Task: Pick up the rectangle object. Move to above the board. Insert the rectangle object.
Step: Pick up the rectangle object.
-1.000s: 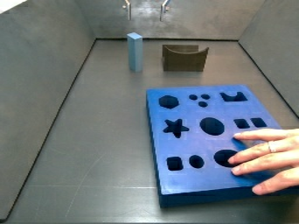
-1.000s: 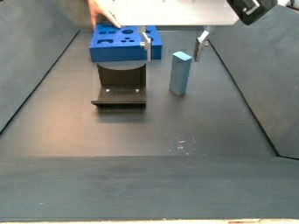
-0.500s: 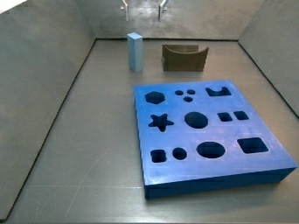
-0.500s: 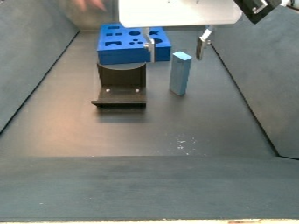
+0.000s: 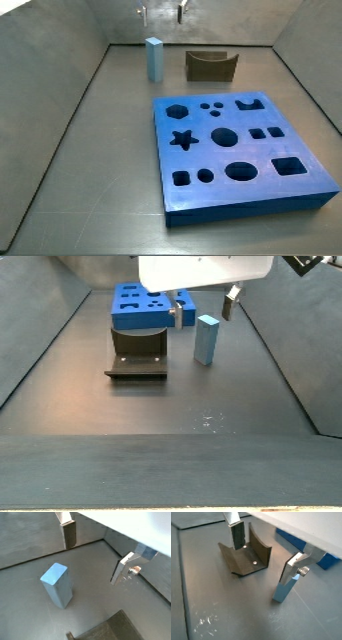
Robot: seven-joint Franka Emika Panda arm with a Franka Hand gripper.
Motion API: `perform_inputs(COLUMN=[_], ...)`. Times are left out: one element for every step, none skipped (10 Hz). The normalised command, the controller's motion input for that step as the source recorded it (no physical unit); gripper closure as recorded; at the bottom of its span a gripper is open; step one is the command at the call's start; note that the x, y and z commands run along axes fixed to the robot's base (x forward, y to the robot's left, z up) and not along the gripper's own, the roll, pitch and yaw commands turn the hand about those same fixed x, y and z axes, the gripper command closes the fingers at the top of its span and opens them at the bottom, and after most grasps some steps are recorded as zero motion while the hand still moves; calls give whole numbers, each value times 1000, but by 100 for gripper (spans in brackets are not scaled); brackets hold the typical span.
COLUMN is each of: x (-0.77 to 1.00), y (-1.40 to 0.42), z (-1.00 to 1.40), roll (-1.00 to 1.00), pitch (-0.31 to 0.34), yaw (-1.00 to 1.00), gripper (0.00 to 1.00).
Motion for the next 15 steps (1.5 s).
perform_inputs(x=[0, 0, -11, 0, 0, -154, -363, -423, -240, -263, -103, 0, -97, -177, -100], y=[0, 0, 0, 0, 6, -163, -391, -531, -554, -551, -326, 0, 0, 0, 0], z=[-43, -43, -34, 0, -11, -77, -23, -40, -123, -137, -91, -40, -503, -654, -471], roll=[-171, -223, -131, -34, 0, 146, 223, 391, 463, 469, 191, 0, 0, 0, 0], pitch=[-83, -129, -134, 0, 51, -71, -326, -369, -143, -160, -71, 0, -280, -337, -240], yaw=[717, 711, 520, 97, 0, 71, 0, 0, 31, 97, 103, 0, 6, 29, 17], gripper=[0, 0, 0, 0, 0, 0, 0, 0, 0, 0, 0, 0, 0, 0, 0])
